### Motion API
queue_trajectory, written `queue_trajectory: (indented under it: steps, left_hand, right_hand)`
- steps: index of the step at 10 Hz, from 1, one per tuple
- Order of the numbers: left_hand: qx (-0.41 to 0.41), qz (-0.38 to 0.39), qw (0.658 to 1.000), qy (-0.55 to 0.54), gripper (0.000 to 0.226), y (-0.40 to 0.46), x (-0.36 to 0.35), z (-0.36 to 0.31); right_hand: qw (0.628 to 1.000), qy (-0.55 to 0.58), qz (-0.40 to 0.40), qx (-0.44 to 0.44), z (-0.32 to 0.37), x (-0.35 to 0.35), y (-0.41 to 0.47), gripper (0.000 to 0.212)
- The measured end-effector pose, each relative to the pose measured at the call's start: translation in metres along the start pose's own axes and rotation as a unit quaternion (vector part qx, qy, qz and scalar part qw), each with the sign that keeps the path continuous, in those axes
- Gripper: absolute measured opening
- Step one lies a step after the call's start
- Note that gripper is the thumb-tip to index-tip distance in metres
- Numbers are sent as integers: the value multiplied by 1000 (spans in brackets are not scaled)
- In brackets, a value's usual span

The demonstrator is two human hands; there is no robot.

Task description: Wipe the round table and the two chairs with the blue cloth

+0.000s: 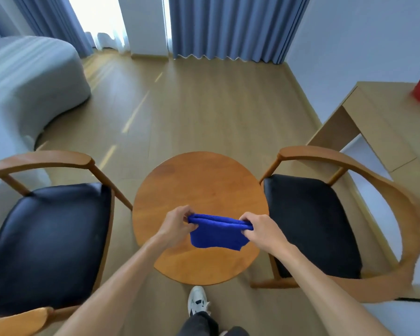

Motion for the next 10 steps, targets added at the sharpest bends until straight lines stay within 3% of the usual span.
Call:
queue_trajectory:
  steps: [5, 6, 7, 10]
  left_hand:
    - [149, -44, 987, -27, 18, 92, -14, 84]
    - [178, -151, 971, -47, 27, 119, -1, 97]
    - [196, -193, 960, -44, 29, 127, 2, 103]
    - [201, -118, 971, -45, 26, 96, -6, 98]
  right_hand:
    - [993, 32, 116, -11, -23, -48, 165, 26]
    - [996, 77, 40, -34, -28, -50, 205, 37]
    - [993, 106, -11, -49, -32, -46, 219, 37]
    - [991, 108, -17, -81, -35, -41, 186, 32]
Point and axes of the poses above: each hand's wrist, its own y-axis towards the middle knuckle, its own x-axis out of the back of the hand, z = x × y, the point moved 6 cm from there along y, towards the middle knuckle, and after that the axes turned 4 degrees about -x, right-handed, at the moved point
